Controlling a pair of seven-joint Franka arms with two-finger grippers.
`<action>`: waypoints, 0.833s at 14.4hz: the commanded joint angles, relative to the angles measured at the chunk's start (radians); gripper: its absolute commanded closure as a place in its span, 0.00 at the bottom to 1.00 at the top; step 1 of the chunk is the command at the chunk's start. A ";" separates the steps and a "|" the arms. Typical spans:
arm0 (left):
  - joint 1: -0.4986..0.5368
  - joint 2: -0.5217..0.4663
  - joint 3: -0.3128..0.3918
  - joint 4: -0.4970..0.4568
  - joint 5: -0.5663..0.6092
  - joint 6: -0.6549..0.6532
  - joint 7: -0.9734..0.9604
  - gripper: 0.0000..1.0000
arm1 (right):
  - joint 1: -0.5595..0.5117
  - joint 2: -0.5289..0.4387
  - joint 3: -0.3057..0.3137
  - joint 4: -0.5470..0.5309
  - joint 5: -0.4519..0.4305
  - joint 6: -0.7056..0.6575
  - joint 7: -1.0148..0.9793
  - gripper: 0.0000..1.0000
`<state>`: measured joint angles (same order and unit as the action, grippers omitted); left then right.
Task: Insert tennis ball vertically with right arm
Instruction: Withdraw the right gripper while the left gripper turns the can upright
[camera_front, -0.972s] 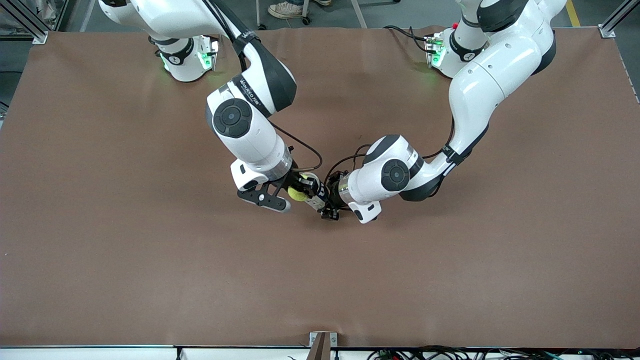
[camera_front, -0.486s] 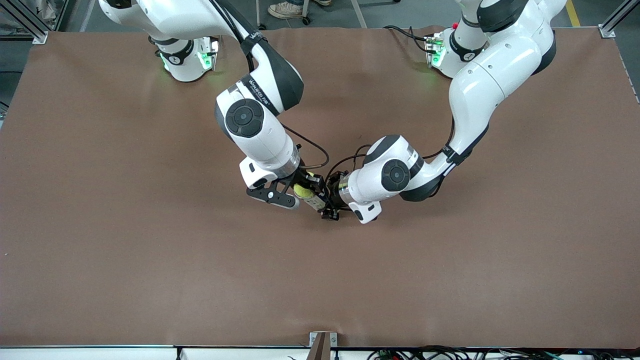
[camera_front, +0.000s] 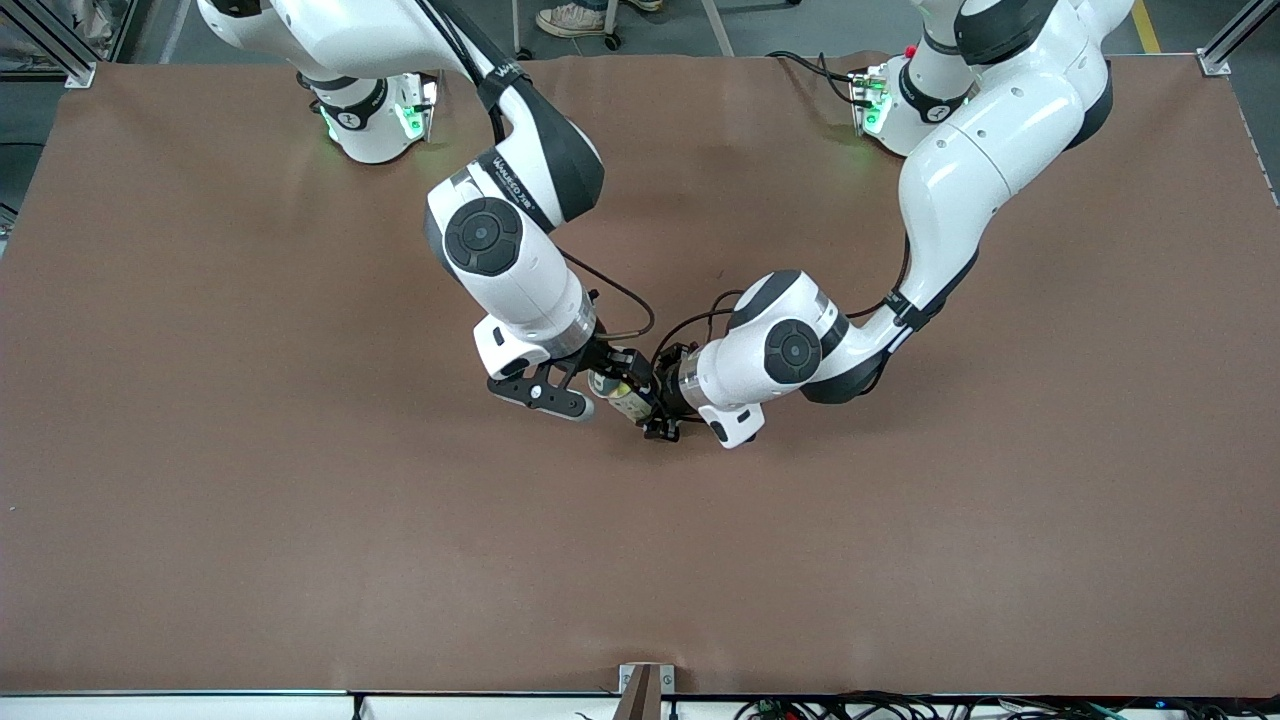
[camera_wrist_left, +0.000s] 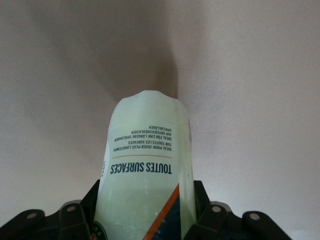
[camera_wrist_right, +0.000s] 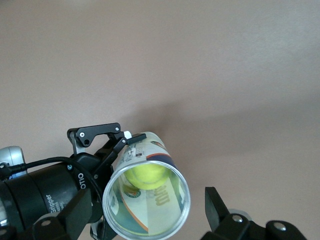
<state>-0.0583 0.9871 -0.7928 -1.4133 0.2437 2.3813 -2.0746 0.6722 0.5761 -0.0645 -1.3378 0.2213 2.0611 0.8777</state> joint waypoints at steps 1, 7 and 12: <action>0.000 0.001 -0.002 0.013 -0.020 0.007 0.034 0.25 | -0.022 -0.085 -0.006 -0.003 0.000 -0.137 -0.006 0.00; 0.141 -0.013 -0.044 -0.073 -0.020 -0.001 0.140 0.25 | -0.131 -0.353 -0.006 -0.099 -0.023 -0.455 -0.100 0.00; 0.464 -0.018 -0.254 -0.223 -0.020 -0.091 0.304 0.25 | -0.261 -0.577 -0.006 -0.282 -0.057 -0.533 -0.310 0.00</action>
<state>0.2819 0.9871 -0.9553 -1.5615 0.2434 2.3387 -1.8299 0.4706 0.1178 -0.0855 -1.4788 0.1859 1.5243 0.6561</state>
